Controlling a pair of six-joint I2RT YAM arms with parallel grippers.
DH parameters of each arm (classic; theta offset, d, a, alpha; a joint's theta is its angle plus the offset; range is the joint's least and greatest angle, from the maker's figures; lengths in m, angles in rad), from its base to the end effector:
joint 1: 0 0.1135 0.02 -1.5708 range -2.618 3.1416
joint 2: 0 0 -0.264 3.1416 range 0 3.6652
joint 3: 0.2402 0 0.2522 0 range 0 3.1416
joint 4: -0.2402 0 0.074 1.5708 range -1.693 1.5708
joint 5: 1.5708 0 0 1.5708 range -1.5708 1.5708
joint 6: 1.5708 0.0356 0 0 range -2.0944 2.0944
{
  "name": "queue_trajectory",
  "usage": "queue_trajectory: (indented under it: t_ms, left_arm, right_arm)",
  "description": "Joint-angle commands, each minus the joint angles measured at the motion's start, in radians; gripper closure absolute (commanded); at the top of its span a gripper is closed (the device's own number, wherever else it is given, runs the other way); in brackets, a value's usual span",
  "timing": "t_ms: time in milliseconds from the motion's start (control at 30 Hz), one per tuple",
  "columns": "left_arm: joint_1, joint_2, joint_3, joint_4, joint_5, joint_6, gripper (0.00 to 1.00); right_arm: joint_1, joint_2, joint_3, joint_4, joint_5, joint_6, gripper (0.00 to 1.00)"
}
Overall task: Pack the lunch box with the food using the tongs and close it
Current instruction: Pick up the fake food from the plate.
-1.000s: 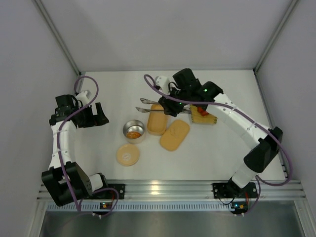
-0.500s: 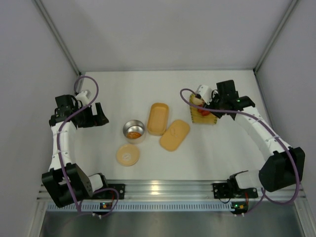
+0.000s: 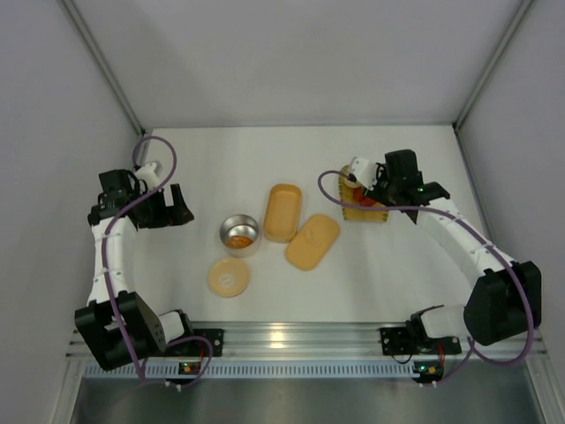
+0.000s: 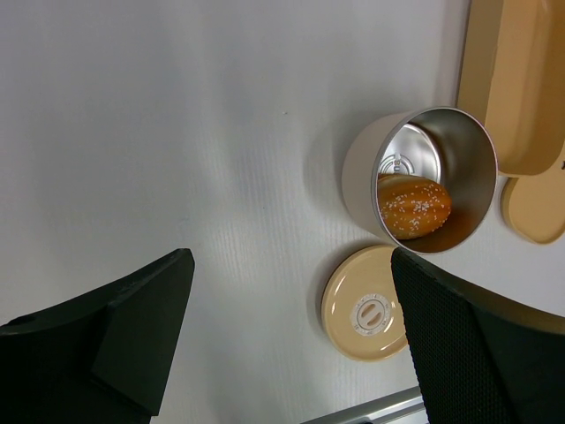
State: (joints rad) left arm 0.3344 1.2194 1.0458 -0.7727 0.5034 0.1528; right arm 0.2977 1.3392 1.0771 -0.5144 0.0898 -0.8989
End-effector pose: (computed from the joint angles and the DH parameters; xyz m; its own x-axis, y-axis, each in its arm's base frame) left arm 0.2345 0.0633 0.2928 -0.7606 -0.1231 -0.6374 0.0958 0.9498 -0.2978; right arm 0.2778 0.0819 0.2882 -0.2363 -0.8878 -0.3949 -0.6681 0.4435 -0.5974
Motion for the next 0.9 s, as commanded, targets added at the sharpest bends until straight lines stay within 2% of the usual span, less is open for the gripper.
queue_trajectory:
  t_ms: [0, 400, 867]
  left_arm:
    - [0.008, 0.006, 0.020, 0.003, -0.002, 0.014, 0.02]
    - [0.008, 0.015, 0.002, 0.023, 0.004, 0.008, 0.02]
    - [0.005, 0.037, 0.008, 0.023, 0.027, 0.005, 0.02]
  right_arm:
    - [0.029, -0.054, -0.031, 0.123, 0.044, -0.055, 0.57]
    - [0.067, -0.077, -0.071, 0.109, 0.065, -0.080, 0.57]
    - [0.089, -0.020, -0.089, 0.125, 0.085, -0.095, 0.56]
